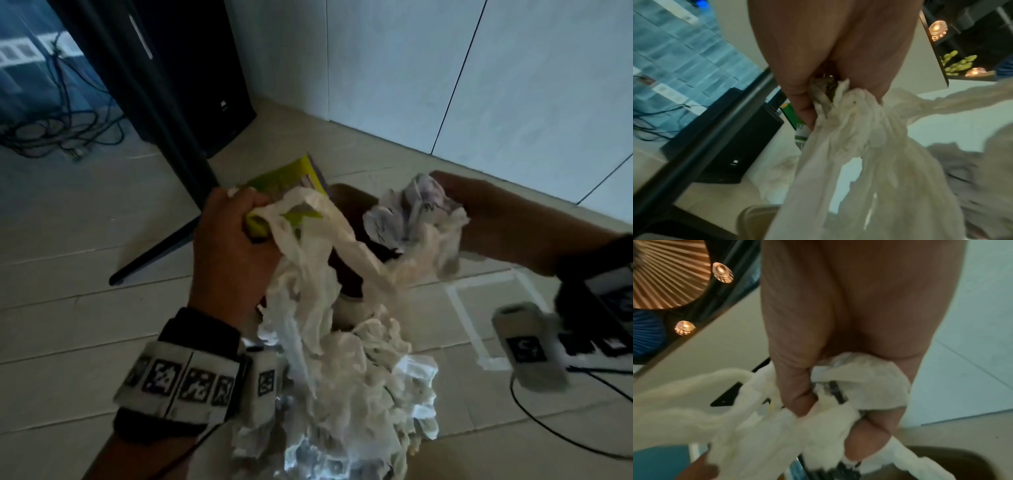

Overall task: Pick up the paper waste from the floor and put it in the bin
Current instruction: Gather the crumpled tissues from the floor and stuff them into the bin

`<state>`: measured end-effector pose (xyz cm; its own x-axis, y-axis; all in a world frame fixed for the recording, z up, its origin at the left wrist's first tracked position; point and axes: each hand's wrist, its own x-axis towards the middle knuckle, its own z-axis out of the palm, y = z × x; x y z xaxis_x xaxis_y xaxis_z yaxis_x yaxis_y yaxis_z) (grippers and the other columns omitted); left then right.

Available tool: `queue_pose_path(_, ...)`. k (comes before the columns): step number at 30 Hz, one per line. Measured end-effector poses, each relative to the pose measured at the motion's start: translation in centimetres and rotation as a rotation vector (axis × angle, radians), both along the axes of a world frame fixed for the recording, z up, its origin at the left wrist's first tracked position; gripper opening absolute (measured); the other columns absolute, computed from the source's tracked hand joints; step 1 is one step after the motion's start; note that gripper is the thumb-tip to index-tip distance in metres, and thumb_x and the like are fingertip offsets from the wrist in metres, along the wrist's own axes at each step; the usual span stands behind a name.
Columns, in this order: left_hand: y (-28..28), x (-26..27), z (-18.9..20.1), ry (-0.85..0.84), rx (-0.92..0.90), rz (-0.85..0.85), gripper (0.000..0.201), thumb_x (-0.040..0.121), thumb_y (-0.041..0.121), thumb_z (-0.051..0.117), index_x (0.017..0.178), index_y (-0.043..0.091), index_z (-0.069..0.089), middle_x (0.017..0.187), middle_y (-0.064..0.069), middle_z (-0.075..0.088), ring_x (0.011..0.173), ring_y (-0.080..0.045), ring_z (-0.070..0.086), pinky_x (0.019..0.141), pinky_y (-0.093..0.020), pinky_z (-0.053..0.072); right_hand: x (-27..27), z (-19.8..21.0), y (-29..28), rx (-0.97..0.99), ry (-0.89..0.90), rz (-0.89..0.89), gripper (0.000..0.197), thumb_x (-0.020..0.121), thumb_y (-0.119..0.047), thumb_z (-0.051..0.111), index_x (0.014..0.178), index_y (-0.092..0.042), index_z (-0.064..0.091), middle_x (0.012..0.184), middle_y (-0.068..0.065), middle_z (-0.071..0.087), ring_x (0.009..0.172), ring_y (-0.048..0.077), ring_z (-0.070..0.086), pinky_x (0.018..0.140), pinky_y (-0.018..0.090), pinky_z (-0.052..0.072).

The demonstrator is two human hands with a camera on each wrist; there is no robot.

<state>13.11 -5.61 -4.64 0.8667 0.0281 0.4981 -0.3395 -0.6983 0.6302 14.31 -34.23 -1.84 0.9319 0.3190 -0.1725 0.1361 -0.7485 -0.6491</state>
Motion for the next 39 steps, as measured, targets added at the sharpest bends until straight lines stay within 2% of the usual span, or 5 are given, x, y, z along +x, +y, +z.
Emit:
queue_pose_path(8, -6.8, 7.8, -1.3, 0.005, -0.07, -0.044, 0.021, 0.074, 0.012, 0.069, 0.095, 0.008, 0.066, 0.108, -0.017, 0.053, 0.089, -0.025, 0.055, 0.076, -0.021, 0.036, 6.7, -2.7, 4.6, 0.026, -0.017, -0.258, 0.049, 0.073, -0.016, 0.066, 0.119, -0.026, 0.052, 0.111, 0.01, 0.064, 0.102, 0.029, 0.063, 0.079, 0.034, 0.047)
queue_pose_path(20, -7.7, 9.7, -8.6, 0.738, 0.847, -0.5, 0.044, 0.085, 0.046, 0.061, 0.126, 0.035, 0.055, 0.128, -0.003, 0.061, 0.116, -0.03, 0.059, 0.097, -0.042, 0.048, 6.4, -6.8, 5.2, -0.423, 0.143, -0.121, 0.088, 0.07, -0.032, 0.076, 0.143, -0.034, 0.027, 0.139, 0.009, 0.031, 0.111, 0.038, 0.055, 0.09, 0.046, 0.051)
queue_pose_path(25, -6.5, 10.2, -4.9, 0.691, 0.446, -0.551, 0.089, 0.071, 0.042, 0.079, 0.147, 0.035, 0.031, 0.153, -0.001, 0.037, 0.138, -0.024, 0.039, 0.111, -0.044, 0.038, 6.1, -6.3, 4.4, -0.113, -0.241, -0.223, 0.042, 0.086, -0.024, 0.059, 0.127, -0.028, 0.052, 0.123, 0.003, 0.054, 0.108, 0.024, 0.056, 0.089, 0.038, 0.049)
queue_pose_path(32, -1.8, 1.9, -4.3, 0.215, -0.303, -0.084, 0.035, 0.09, 0.039, 0.062, 0.124, 0.03, 0.056, 0.123, 0.019, 0.057, 0.107, 0.018, 0.05, 0.09, -0.005, 0.043, 4.6, -9.4, -0.1, 0.406, -0.453, -0.882, 0.026, 0.076, -0.021, 0.046, 0.089, -0.033, 0.066, 0.081, -0.008, 0.068, 0.072, 0.025, 0.068, 0.075, 0.048, 0.058)
queue_pose_path(39, 1.4, -2.6, -20.2, 0.882, -0.249, 0.017, 0.047, 0.082, 0.029, 0.069, 0.126, 0.017, 0.057, 0.128, 0.0, 0.051, 0.116, -0.016, 0.052, 0.091, -0.027, 0.04, -0.1, -22.9, -1.2, 0.101, 0.105, -0.871, 0.033, 0.086, -0.019, 0.057, 0.117, -0.017, 0.065, 0.118, 0.018, 0.065, 0.11, 0.033, 0.061, 0.094, 0.032, 0.043)
